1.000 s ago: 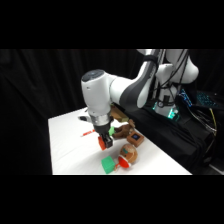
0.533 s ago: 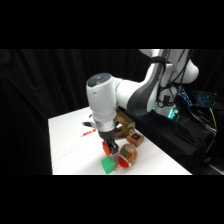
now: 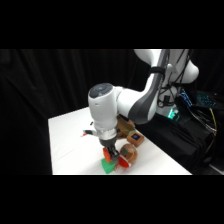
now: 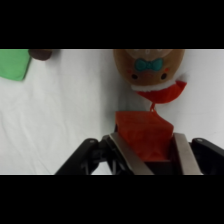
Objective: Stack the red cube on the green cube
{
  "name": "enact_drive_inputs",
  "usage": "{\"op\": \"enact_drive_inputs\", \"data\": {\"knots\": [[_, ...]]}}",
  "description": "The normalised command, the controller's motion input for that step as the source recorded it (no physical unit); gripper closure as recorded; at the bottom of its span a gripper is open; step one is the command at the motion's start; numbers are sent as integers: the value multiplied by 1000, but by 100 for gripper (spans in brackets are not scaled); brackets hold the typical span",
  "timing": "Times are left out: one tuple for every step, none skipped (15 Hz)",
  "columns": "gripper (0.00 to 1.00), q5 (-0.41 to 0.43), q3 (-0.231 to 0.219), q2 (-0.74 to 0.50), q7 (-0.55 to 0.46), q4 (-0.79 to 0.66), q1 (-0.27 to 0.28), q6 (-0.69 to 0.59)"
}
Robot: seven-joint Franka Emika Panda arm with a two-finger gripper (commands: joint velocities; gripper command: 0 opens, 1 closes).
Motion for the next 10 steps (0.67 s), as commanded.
{"op": "enact_drive_inputs", "data": {"knots": [[75, 102, 18, 97, -43, 137, 4, 95], [75, 104, 17, 91, -43, 139, 5, 94], [75, 105, 17, 91, -49, 143, 4, 112], [75, 116, 23, 91, -61, 150, 0, 97], [75, 117, 24, 89, -66, 149, 0, 98], [75, 114, 22, 87, -61, 148, 5, 96], [75, 111, 18, 86, -58, 147, 9, 87], [75, 118, 22, 83, -66, 144, 4, 75], [75, 124, 26, 82, -77, 141, -1, 56], [75, 126, 25, 77, -78, 133, -3, 46]]}}
